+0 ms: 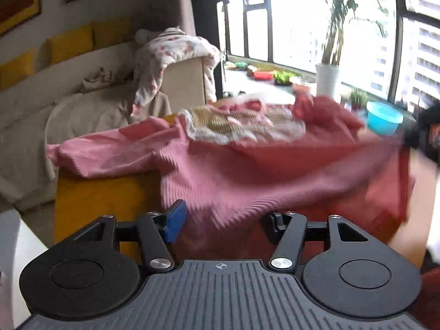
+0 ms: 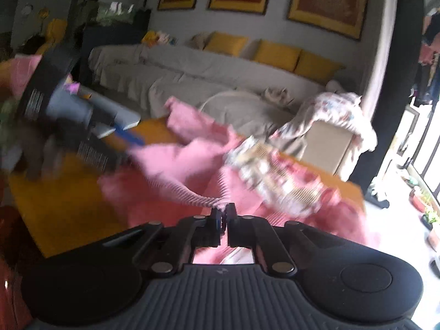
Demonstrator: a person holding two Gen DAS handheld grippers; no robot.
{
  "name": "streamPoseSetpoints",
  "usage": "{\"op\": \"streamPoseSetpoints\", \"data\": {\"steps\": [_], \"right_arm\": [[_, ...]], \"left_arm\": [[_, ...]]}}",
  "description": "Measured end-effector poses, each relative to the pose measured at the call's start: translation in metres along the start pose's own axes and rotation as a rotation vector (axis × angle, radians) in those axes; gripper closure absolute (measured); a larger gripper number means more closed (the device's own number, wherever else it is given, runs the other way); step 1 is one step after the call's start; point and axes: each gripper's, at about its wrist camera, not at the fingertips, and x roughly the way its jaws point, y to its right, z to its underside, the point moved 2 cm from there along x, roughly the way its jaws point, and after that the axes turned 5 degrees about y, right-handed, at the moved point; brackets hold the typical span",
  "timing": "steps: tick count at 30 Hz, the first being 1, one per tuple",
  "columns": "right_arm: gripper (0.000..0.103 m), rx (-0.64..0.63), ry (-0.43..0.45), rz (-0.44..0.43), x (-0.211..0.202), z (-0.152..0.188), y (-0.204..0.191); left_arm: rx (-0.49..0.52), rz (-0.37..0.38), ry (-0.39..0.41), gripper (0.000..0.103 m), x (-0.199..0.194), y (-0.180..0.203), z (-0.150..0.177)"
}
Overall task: Fold clothes
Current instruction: 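Lay the dress down with the right gripper while the left gripper grasps the hem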
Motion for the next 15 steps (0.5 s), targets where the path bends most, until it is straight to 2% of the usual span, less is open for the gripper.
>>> {"op": "streamPoseSetpoints", "data": {"steps": [1,3,4,5,6,7,9,12,13,15], "right_arm": [[0.096,0.002,0.006,-0.022,-0.001,0.003,-0.007],[0.095,0.061,0.038,-0.138,-0.007,0.004,-0.017],[0.089,0.093,0.045,-0.209,-0.01,0.004,-0.021],[0.078,0.121,0.038,-0.287,-0.01,0.005,-0.027],[0.073,0.139,0.029,-0.341,-0.01,0.007,-0.032],[0.07,0.141,0.013,-0.352,-0.006,0.01,-0.037],[0.07,0.162,-0.038,-0.326,0.009,0.019,-0.042],[0.07,0.255,-0.098,-0.236,0.031,0.031,-0.031],[0.07,0.258,-0.099,-0.186,0.035,0.031,-0.025],[0.08,0.212,-0.054,-0.077,0.033,0.021,-0.011]], "left_arm": [[-0.015,0.002,0.012,0.041,-0.004,-0.002,-0.006],[-0.058,0.024,0.032,0.045,-0.008,-0.006,-0.018],[-0.081,0.042,0.037,0.048,-0.007,-0.007,-0.024],[-0.1,0.06,0.042,0.05,-0.006,-0.007,-0.029],[-0.114,0.075,0.048,0.053,-0.004,-0.006,-0.034],[-0.123,0.086,0.054,0.053,-0.002,-0.004,-0.039],[-0.122,0.094,0.073,0.053,-0.001,0.0,-0.045],[-0.132,0.098,0.087,0.053,-0.003,0.003,-0.048],[-0.129,0.093,0.084,0.053,-0.005,0.003,-0.047],[-0.11,0.097,0.081,0.051,-0.014,0.004,-0.043]]}}
